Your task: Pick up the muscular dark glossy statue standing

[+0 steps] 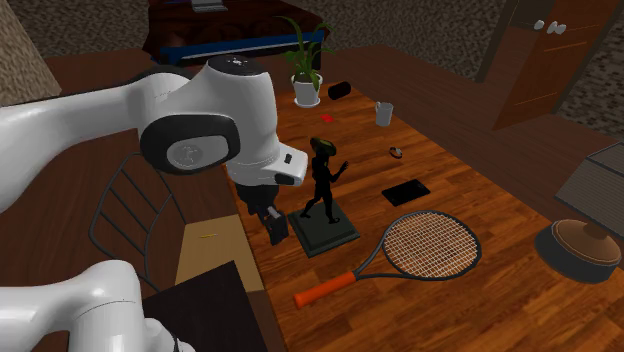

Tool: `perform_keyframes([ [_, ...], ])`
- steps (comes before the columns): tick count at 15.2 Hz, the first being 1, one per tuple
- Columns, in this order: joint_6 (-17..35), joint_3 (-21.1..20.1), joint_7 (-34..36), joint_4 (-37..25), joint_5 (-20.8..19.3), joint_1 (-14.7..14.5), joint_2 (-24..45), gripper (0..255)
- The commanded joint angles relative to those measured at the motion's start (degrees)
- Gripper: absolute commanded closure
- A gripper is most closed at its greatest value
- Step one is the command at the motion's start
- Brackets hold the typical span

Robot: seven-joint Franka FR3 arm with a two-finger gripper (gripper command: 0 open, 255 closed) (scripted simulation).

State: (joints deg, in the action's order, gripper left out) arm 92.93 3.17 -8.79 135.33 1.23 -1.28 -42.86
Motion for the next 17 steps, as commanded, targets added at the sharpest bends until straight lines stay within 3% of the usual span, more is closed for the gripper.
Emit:
perform_keyframes([
  [1,0.0,0.0,0.0,0.0,0.0,0.0,0.0,0],
  [9,6.3,-6.3,6.2,-10.9,0.6,-1.8,13.3,0],
  [17,9.0,-12.1,12.9,-25.8,-2.5,-2.8,27.4,0],
])
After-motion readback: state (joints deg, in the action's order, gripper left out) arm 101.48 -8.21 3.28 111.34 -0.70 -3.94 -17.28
